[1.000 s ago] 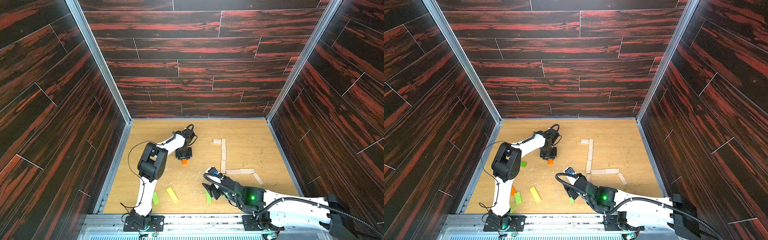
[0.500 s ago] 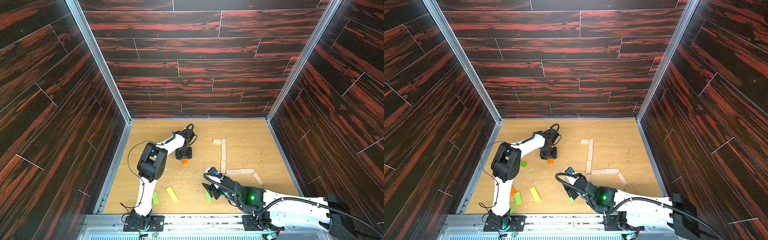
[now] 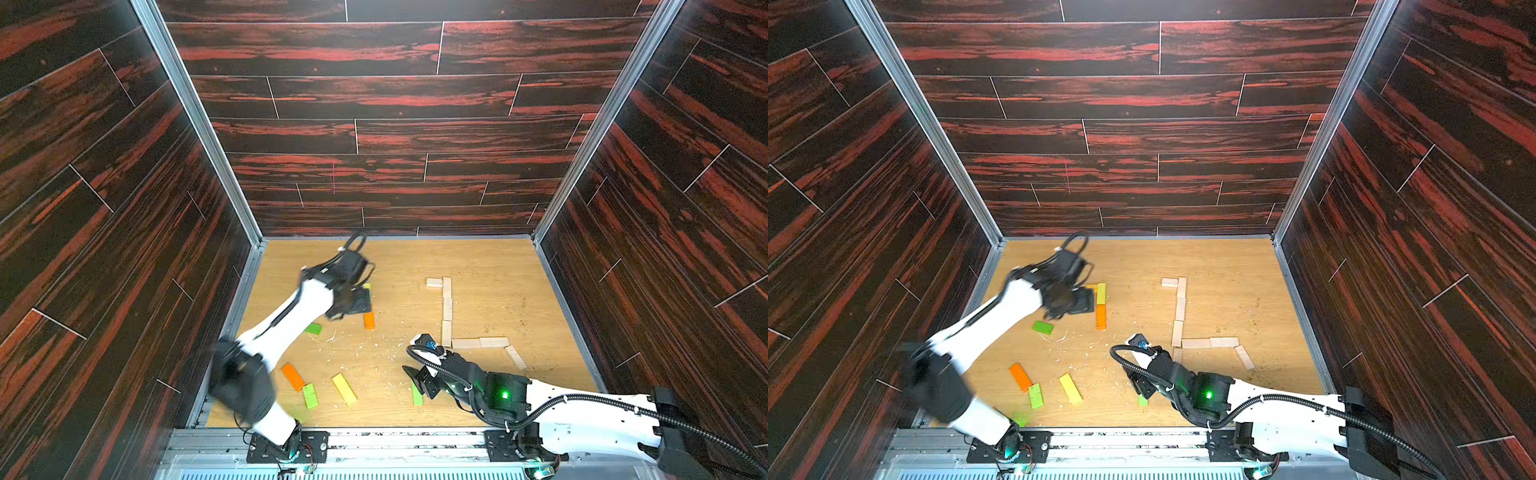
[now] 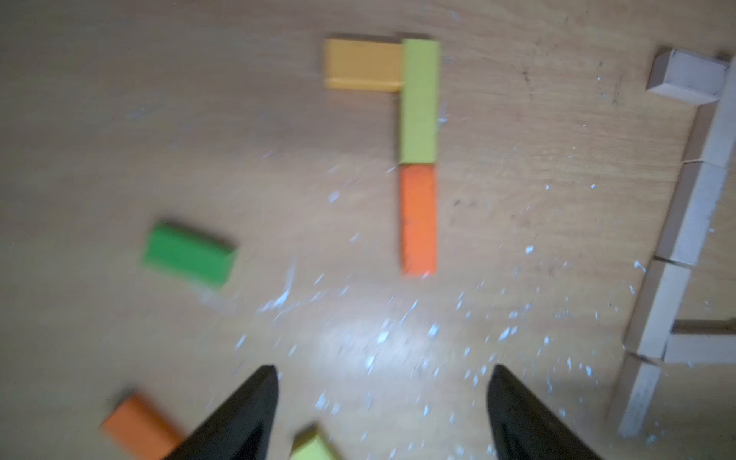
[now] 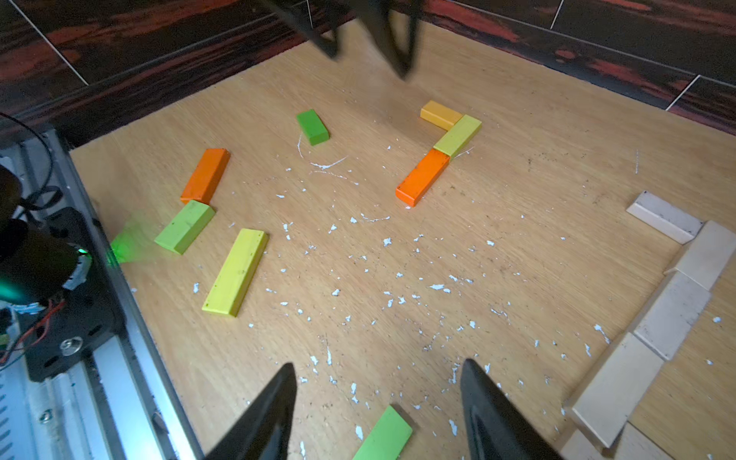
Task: Assemble a giraffe with building blocks
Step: Assemble the building block at the center of the board, then move the building block to the center of the board.
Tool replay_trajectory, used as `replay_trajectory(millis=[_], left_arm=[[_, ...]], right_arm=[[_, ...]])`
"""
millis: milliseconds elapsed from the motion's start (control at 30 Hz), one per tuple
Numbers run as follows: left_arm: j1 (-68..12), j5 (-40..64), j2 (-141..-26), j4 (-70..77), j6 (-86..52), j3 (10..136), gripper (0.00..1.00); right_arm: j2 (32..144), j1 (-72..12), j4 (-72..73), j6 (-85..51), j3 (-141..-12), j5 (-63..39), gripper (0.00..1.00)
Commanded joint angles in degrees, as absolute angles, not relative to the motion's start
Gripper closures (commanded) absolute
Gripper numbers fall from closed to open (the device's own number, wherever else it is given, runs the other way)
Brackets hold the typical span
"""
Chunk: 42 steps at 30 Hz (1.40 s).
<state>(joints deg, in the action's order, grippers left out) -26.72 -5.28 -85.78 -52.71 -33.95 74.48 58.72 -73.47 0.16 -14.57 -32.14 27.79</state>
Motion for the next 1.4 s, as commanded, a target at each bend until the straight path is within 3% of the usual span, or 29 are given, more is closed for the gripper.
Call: replay_trajectory(millis=[0,267,467,1033,1167,1367], left_arm=[[-26.9,-7.9,-80.5,-56.8,-39.1,66.6,0.08],[-33.2,-9.5,-70.1,-54.5,-53.6,52.2,0.04],[-39.7,-7.2,-72.7,-51.0,-62.4,46.6,0.0],[-47.9,-4.5,-75.8,-44.3,-73.7,39.0,0.04],[-48.9,-3.9,-76.3,-42.8,-74.8,37.3,0.11],[-50.1,-2.5,-80.5,-39.1,-74.1,37.7,0.39]], right_arm=[[57.4,-73.3,1.5,-15.5,-32.5,27.1,0.35],[55.7,-73.4,2.9,-15.5,-30.1,26.4,0.35],[55.4,-73.4,4.3,-15.8,-28.7,25.8,0.35],[53.4,-73.4,4.0,-15.6,-27.0,26.1,0.34],[53.5,-73.4,4.4,-15.7,-26.8,26.2,0.34],[54.1,-73.4,4.6,-15.7,-26.9,26.3,0.35]])
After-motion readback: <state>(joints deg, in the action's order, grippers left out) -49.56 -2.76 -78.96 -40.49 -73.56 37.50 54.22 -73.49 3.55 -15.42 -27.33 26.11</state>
